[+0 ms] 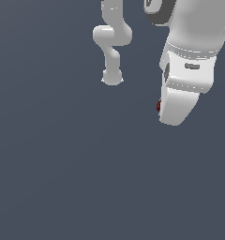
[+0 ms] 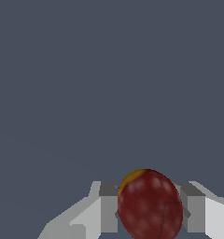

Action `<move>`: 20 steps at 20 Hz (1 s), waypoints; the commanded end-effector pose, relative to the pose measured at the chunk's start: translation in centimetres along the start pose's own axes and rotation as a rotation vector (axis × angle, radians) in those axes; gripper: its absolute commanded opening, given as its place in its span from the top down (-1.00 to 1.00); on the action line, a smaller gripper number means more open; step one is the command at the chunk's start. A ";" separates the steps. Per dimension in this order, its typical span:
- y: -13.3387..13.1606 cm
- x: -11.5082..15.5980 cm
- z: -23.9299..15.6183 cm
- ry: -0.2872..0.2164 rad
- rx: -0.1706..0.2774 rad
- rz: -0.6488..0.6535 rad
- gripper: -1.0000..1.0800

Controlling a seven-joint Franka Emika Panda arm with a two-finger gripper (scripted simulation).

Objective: Pick up the object and move it to a goal position.

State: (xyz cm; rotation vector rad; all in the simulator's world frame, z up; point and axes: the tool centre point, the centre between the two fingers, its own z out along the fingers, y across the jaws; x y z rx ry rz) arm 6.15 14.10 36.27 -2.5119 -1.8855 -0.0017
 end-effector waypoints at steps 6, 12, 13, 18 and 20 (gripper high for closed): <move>0.5 2.0 -3.5 -0.001 0.001 0.001 1.00; 0.7 2.9 -5.1 -0.001 0.000 0.001 1.00; 0.8 3.0 -5.2 -0.001 0.000 0.001 1.00; 0.9 3.3 -5.8 -0.001 0.000 0.001 1.00; 0.9 3.3 -5.9 -0.001 0.000 0.001 1.00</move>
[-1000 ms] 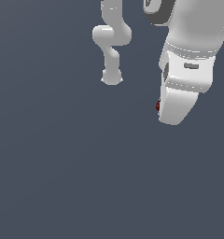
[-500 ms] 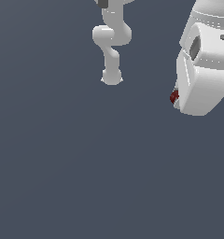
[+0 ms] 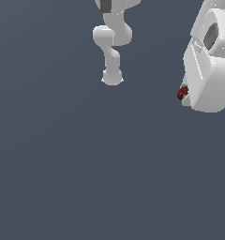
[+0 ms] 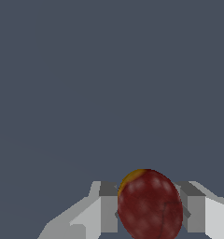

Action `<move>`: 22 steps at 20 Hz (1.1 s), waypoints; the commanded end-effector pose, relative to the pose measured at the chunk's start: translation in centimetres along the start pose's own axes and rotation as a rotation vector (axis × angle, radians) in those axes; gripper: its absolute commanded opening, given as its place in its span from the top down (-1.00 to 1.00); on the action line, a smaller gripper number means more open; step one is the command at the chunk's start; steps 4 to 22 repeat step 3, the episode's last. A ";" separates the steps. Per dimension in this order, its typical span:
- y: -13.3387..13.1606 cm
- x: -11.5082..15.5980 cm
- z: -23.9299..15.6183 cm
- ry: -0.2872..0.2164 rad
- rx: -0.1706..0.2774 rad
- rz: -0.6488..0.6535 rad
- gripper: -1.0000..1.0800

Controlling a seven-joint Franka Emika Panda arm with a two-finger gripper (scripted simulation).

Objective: Pick up the object and move it to a goal position.

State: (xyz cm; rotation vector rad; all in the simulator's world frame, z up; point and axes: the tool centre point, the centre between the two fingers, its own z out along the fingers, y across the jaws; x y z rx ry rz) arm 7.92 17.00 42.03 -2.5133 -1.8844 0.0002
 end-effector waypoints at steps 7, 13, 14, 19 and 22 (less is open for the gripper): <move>0.1 0.1 -0.2 0.000 0.000 0.000 1.00; 0.1 0.1 -0.2 0.000 0.000 0.000 1.00; 0.1 0.1 -0.2 0.000 0.000 0.000 1.00; 0.1 0.1 -0.2 0.000 0.000 0.000 1.00; 0.1 0.1 -0.2 0.000 0.000 0.000 1.00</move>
